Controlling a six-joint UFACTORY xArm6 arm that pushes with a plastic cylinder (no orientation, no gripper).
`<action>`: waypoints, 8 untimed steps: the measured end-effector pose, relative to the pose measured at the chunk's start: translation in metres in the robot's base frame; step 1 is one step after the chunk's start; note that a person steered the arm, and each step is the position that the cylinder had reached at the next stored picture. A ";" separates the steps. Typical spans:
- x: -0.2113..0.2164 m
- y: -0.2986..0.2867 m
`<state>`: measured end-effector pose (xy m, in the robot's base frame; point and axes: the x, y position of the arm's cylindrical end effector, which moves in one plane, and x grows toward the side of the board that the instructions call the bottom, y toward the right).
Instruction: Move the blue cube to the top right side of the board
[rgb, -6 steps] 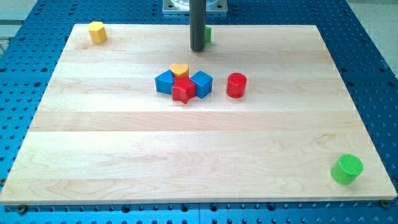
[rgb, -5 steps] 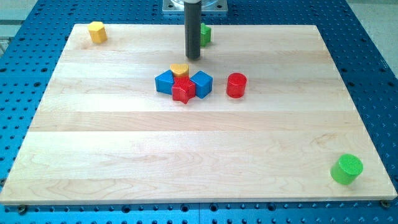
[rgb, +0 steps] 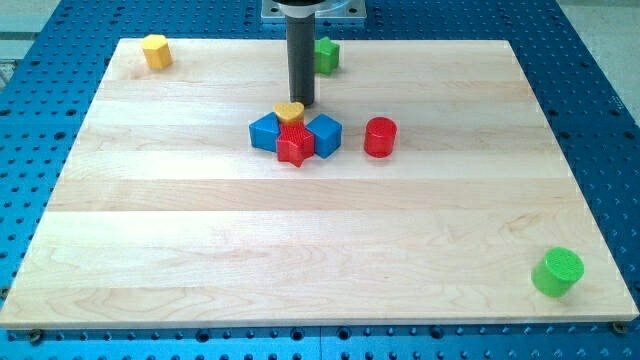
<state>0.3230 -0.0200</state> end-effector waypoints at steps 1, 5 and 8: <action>0.000 0.000; 0.070 -0.082; 0.145 0.006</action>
<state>0.4683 -0.0141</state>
